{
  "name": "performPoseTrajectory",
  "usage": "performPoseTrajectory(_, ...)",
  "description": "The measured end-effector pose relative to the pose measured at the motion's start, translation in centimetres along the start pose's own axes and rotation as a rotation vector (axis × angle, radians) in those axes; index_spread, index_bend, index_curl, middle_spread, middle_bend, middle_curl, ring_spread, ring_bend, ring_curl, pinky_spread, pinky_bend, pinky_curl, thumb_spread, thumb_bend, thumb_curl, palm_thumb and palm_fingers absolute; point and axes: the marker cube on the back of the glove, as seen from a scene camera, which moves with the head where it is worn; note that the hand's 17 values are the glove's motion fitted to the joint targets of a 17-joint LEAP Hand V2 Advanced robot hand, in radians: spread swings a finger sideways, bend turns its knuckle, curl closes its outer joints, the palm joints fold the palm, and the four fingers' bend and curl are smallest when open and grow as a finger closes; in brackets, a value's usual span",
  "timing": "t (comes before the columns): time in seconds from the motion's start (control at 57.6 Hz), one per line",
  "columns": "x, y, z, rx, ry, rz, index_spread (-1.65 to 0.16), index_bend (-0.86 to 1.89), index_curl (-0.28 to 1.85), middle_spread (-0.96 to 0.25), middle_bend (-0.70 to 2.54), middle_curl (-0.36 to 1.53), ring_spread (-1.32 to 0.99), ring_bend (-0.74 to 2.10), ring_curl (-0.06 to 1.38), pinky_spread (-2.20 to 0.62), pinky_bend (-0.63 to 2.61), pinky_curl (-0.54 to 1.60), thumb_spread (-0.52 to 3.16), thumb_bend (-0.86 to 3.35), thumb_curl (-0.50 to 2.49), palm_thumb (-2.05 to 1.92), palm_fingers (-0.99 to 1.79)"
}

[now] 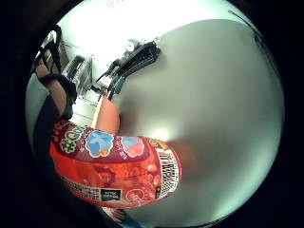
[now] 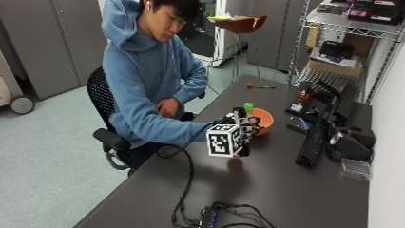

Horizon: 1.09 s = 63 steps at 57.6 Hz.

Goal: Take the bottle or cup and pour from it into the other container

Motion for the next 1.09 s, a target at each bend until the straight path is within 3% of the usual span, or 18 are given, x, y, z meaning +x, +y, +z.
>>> performPoseTrajectory(0.469, -6.4, -4.5, 1.1, -0.31, 0.508, -0.051, -0.16, 0.15, 0.39, -0.1, 0.41, 0.52, -0.18, 0.59, 0.46, -0.18, 0.42, 0.37, 0.09, -0.04, 0.7, 1.04, 1.19)
performPoseTrajectory(0.695, -8.9, -5.3, 3.4, -0.587, 0.847, -0.036, -0.16, 0.15, 0.4, -0.1, 0.41, 0.53, -0.18, 0.59, 0.47, -0.19, 0.42, 0.38, 0.09, -0.04, 0.71, 1.03, 1.19)
performPoseTrajectory(1.094, -11.0, -5.8, 9.4, -0.868, 1.412, -0.025, -0.16, 0.15, 0.41, -0.1, 0.4, 0.54, -0.18, 0.59, 0.48, -0.19, 0.42, 0.38, 0.08, -0.04, 0.72, 1.02, 1.19)
